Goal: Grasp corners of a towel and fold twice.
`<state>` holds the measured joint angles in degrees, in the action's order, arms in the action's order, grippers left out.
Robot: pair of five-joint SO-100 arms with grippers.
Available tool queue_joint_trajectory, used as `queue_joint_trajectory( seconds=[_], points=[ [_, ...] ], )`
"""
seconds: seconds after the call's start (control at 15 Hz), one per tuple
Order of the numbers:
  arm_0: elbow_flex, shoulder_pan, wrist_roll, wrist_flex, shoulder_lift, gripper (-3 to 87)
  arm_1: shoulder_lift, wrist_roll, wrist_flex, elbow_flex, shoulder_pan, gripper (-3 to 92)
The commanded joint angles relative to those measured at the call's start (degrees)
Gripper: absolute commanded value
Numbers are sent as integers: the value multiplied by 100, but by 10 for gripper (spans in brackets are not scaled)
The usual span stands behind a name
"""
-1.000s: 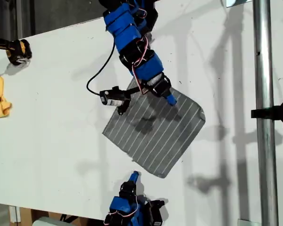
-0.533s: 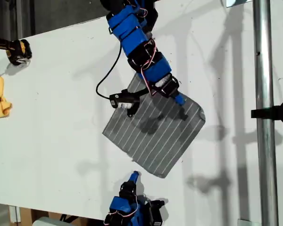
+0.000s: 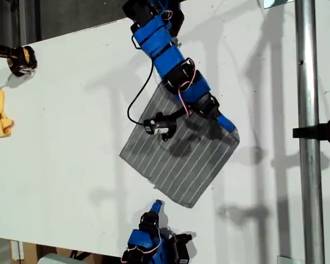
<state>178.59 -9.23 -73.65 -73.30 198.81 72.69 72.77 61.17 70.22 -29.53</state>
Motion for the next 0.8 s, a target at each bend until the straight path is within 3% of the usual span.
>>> queue_joint_trajectory(
  seconds=[0.0,0.73],
  points=[
    [-35,44,53,105,44,-22,-35,26,0,-62,-53,347],
    [-35,44,79,105,44,-22,-1644,-185,-9,-1213,79,340]
  ],
)
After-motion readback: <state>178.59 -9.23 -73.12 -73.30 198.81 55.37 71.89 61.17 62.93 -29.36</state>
